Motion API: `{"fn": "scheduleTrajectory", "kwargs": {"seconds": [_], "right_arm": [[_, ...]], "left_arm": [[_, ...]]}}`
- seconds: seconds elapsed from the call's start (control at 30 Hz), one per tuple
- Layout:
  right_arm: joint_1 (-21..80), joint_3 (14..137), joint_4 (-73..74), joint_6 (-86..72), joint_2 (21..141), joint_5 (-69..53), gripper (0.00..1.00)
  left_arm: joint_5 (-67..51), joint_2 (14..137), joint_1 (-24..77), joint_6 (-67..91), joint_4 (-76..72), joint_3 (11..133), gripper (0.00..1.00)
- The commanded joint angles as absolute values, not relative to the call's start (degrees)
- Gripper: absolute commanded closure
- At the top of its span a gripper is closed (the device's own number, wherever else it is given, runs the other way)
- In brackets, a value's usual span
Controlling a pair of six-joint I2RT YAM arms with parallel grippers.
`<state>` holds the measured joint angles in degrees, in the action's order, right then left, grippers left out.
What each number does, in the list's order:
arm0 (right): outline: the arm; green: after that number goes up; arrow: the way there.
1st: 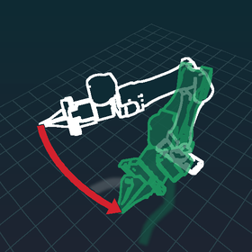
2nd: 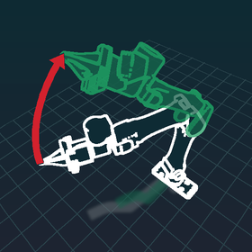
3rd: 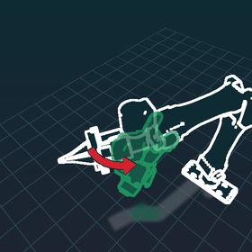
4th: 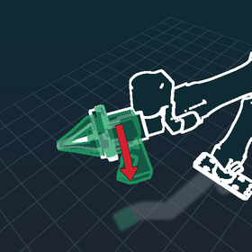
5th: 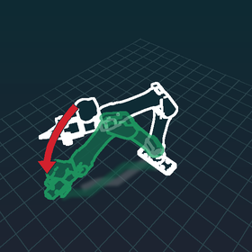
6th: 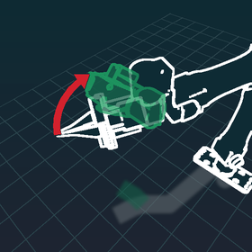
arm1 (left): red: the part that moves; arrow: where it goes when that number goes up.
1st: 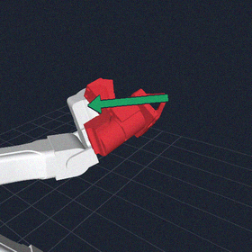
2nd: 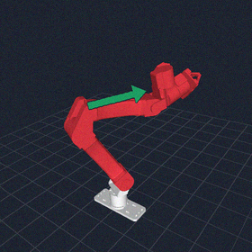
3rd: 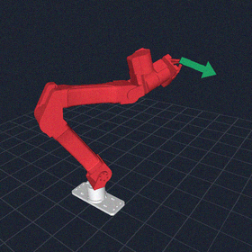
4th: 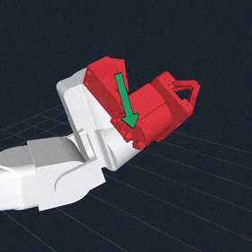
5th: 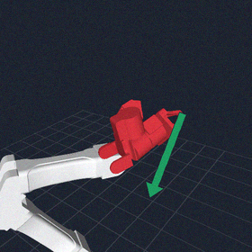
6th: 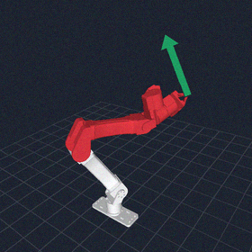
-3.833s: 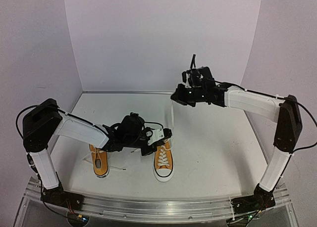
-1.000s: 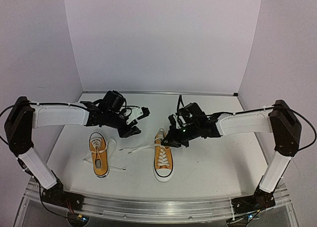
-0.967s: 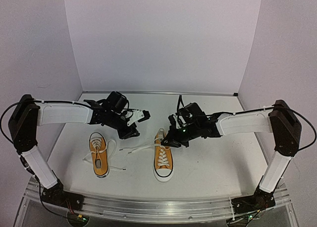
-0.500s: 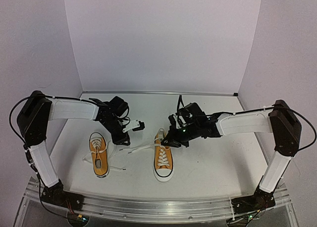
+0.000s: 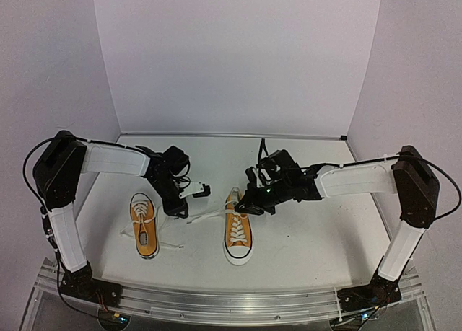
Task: Tie the shoes
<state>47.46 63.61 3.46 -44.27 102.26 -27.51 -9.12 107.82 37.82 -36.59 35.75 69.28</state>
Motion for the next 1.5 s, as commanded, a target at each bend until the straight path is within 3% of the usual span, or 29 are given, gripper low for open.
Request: {"fn": "scheduleTrajectory", "kwargs": {"seconds": [0.0, 0.13, 0.3, 0.37, 0.73, 1.07, 1.47], "right_arm": [[47.78, 64.45, 2.63, -44.55, 102.75, -27.22, 1.0], [47.81, 64.48, 2.63, -44.56, 103.11, -27.13, 1.0], [47.78, 64.51, 2.59, -44.56, 103.73, -26.8, 1.0], [47.81, 64.51, 2.63, -44.56, 103.89, -26.62, 1.0], [47.65, 65.38, 2.58, -44.45, 105.07, -24.73, 1.0], [46.33, 64.97, 2.68, -44.45, 104.26, -24.1, 1.0], [45.75, 64.84, 2.81, -44.61, 104.22, -23.9, 1.0]], "left_arm": [[-9.12, 109.44, 37.46, -37.89, 35.92, 71.04, 0.6], [-8.67, 110.75, 37.42, -38.12, 35.98, 71.34, 0.63], [-8.18, 110.52, 37.48, -36.46, 35.66, 72.1, 0.93], [-7.08, 108.12, 37.54, -34.4, 34.46, 72.26, 1.0], [-5.26, 83.8, 43.09, -23.73, 31.49, 68.85, 1.0], [5.53, 78.0, 52.36, -16.25, 42.81, 70.37, 1.0], [22.7, 69.08, 52.82, -5.24, 52.02, 69.82, 1.0]]}}
